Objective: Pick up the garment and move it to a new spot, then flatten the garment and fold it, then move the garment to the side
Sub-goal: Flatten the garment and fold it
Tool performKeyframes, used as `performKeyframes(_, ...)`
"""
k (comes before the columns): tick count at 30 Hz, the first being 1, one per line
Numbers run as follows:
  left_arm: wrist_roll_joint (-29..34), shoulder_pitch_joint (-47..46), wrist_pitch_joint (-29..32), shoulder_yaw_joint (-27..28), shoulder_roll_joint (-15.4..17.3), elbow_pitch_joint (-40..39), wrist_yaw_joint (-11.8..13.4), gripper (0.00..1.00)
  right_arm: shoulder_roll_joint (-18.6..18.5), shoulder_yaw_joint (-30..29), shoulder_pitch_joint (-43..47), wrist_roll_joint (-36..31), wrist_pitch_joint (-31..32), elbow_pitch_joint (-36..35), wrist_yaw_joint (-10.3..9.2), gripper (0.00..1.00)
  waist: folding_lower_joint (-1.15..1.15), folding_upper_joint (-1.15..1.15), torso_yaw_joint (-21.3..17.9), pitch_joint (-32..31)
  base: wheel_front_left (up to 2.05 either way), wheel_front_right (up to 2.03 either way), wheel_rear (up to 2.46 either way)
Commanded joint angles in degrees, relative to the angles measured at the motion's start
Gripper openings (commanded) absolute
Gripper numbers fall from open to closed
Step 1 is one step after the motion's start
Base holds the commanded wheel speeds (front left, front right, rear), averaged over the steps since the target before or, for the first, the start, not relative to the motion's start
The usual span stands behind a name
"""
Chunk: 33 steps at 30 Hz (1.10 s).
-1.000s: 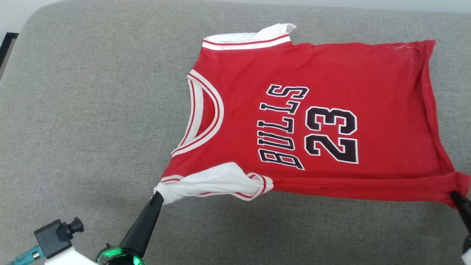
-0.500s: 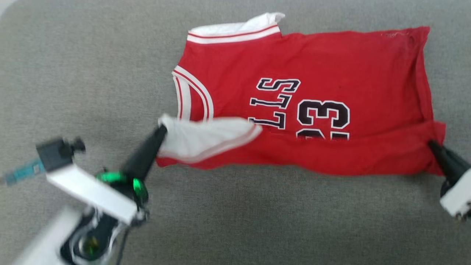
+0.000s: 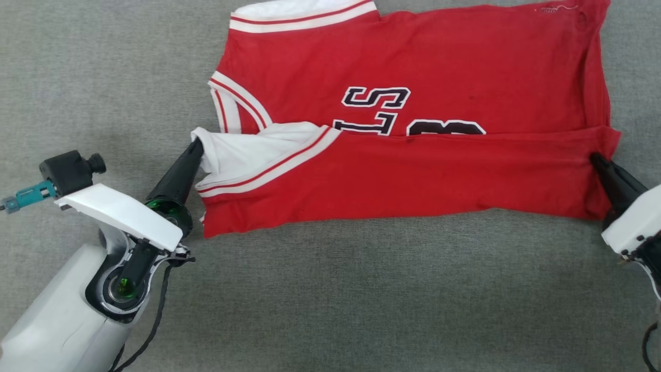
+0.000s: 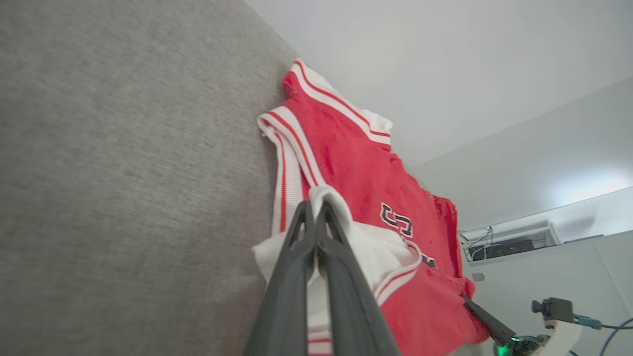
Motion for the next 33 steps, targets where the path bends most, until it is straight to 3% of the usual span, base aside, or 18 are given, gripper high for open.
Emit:
performKeyframes(1, 1.3, -1.2, -1.1, -0.7, 0.2, 2.2, 0.1, 0.00, 0.3, 1.2, -0.4, -0.4, -0.6, 1.7, -0.02, 0.00, 0.00, 0.00, -0.5, 0.5, 0.00, 0.00, 0.00)
performKeyframes(6, 4.8, -2.6, -3.1, -4.5, 0.6, 7.5, 0.1, 0.00, 0.1, 3.3, -1.1, -0.1, -3.0, 4.6, -0.03, 0.00, 0.00, 0.00, -0.9, 0.2, 0.00, 0.00, 0.00)
performKeyframes(7, 5.4, -3.1, -3.6, -5.2, 0.9, 8.1, 0.1, 0.00, -0.1, 3.7, -1.0, -0.1, -3.4, 4.9, -0.03, 0.09, 0.00, 0.00, -1.0, 0.0, 0.00, 0.00, 0.00)
performKeyframes(8, 6.3, -3.6, -3.8, -6.0, 1.3, 8.5, 0.1, 0.27, -0.2, 3.9, -0.9, -0.3, -4.2, 5.2, -0.03, 0.28, 0.00, 0.00, -1.0, -0.3, 0.00, 0.00, 0.00)
performKeyframes(9, 7.0, -4.0, -4.3, -6.7, 1.7, 8.8, 0.1, 0.68, -0.5, 3.9, -0.8, -0.5, -4.9, 5.4, -0.03, 0.74, 0.00, 0.00, -0.9, -0.7, 0.00, 0.00, 0.00)
performKeyframes(10, 7.6, -4.5, -4.8, -7.4, 2.2, 8.9, 0.1, 1.00, -0.8, 3.7, -0.7, -0.8, -5.8, 5.6, -0.03, 1.00, 0.00, 0.00, -0.9, -1.1, 0.00, 0.00, 0.00)
performKeyframes(18, 20.1, -7.9, -8.0, -12.4, 8.5, 10.0, 0.1, 1.00, -1.3, 2.8, 1.4, -2.9, -9.4, 3.8, -0.01, 1.00, 0.00, 0.00, -0.4, -4.9, 0.00, 0.00, 0.00)
performKeyframes(22, 22.6, -8.5, -7.1, -13.2, 12.0, 8.2, 0.1, 1.00, -0.8, 2.1, 3.4, -3.7, -9.9, 1.4, -0.01, 1.00, 0.00, 0.00, -0.2, -6.8, 0.00, 0.00, 0.00)
performKeyframes(30, 16.1, -5.6, 15.6, -20.2, 17.2, 0.6, 0.2, 1.00, 1.0, 1.4, 5.4, -5.3, -9.1, -2.9, -0.01, 1.00, 0.00, 0.00, -1.1, -7.8, 0.00, 0.00, 0.00)
performKeyframes(33, 11.9, -5.3, 20.4, -20.7, 16.9, -0.7, 0.2, 1.00, 1.7, 1.6, 5.0, -5.8, -9.0, -3.8, -0.01, 1.00, 0.00, 0.00, -2.0, -7.3, 0.00, 0.00, 0.00)
